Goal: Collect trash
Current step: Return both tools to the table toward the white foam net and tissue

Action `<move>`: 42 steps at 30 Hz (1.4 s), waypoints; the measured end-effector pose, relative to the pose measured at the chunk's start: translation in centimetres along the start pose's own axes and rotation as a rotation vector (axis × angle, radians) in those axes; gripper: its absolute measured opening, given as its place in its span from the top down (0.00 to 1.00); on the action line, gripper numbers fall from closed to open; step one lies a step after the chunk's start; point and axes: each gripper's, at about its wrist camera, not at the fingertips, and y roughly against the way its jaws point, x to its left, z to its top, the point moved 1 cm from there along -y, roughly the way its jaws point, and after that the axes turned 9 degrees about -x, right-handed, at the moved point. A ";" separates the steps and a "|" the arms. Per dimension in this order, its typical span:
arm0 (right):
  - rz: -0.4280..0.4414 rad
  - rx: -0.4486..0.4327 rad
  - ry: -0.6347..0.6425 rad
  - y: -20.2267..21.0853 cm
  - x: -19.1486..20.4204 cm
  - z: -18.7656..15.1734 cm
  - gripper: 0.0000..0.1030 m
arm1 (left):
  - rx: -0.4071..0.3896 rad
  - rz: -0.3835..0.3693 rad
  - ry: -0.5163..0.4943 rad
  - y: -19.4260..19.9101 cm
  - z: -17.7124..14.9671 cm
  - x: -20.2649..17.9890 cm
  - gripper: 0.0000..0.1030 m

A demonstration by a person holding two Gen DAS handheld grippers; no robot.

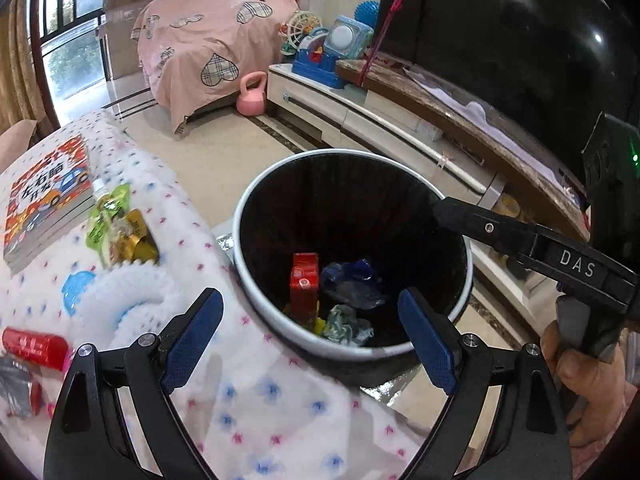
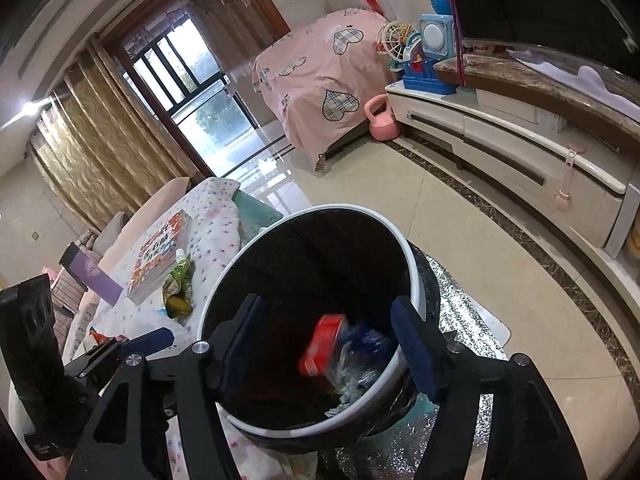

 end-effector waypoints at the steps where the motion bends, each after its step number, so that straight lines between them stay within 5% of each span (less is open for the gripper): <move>1: 0.004 -0.003 -0.002 0.3 0.2 -0.1 0.34 | -0.004 -0.002 0.005 0.4 -0.1 0.1 0.11; 17: 0.068 -0.015 0.011 2.9 5.4 -4.7 0.16 | -0.044 0.075 0.162 8.1 -6.5 6.5 0.11; 42: 0.193 0.102 0.111 0.4 15.9 -11.1 0.15 | -0.081 0.254 0.434 15.3 -13.3 18.7 0.11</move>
